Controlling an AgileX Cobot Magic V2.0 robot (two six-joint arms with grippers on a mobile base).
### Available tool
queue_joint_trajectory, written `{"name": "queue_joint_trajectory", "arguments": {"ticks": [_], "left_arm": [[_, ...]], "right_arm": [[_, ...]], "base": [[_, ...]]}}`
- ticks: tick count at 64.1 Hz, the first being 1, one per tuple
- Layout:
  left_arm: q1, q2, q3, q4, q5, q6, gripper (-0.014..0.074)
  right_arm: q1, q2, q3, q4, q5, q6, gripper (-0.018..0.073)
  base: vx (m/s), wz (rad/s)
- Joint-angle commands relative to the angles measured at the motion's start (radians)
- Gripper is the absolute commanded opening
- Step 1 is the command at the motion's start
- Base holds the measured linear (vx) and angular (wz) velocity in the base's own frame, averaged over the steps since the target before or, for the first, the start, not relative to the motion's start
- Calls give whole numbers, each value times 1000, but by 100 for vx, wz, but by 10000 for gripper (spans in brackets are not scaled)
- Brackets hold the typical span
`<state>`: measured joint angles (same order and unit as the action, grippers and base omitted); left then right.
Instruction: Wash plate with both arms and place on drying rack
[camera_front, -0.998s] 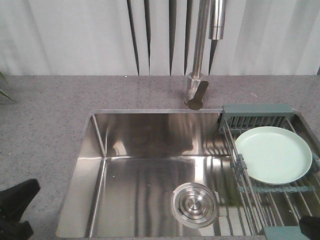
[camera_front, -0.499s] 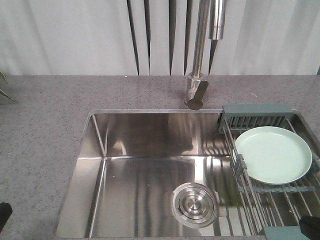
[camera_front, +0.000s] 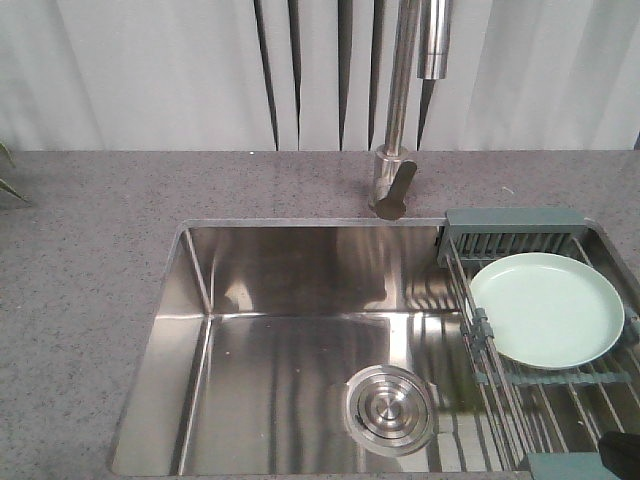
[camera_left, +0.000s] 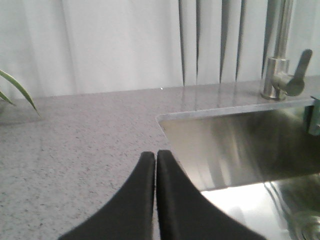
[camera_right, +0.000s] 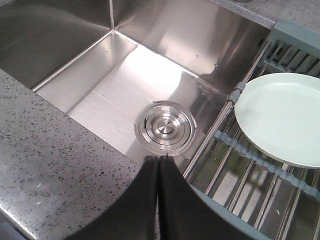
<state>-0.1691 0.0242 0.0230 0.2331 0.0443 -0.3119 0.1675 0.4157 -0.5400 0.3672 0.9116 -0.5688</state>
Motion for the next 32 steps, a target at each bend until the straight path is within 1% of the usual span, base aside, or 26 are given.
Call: {"name": "queue_joint_trajectory", "arguments": {"ticks": [1,10,13,16,20,23,26,30,32], "left_arm": [[54,-34,29,-12,-63,4,-6],[118,-52,30,-13,-33,4,-6],[132,-52,30,-22,-33,4,-6],[143,-52,30,-43,-44,23,-6],[151,-52,30,-129,-55,90,-6],[154,-52,30,-202,-62,169,-6],[154,-52,30,-274,-67,271,-6],[154,-52,30,-313,-68,349,-6],[154,-52,30,-315,-68,373,-6]], "right_arm": [[3,6,-24,15,-52,-2,-6],[3,6,-24,15,-51,-2,-6],[3,6,-24,15,-51,-2,-6],[3,6,-24,15,-51,-2,-6],[3,6,-24,15,-50,-2,-6],[3,6,-24,15,-50,-2,-6],[3,6,-24,15,-50,-2,-6],[3,6,-24,15,-50,-2,-6],[3,6,-24,15,-50,-2,-6]], "base": [[0,0],[0,0],[0,0],[0,0],[0,0],[0,0],[0,0],[0,0],[0,0]]}}
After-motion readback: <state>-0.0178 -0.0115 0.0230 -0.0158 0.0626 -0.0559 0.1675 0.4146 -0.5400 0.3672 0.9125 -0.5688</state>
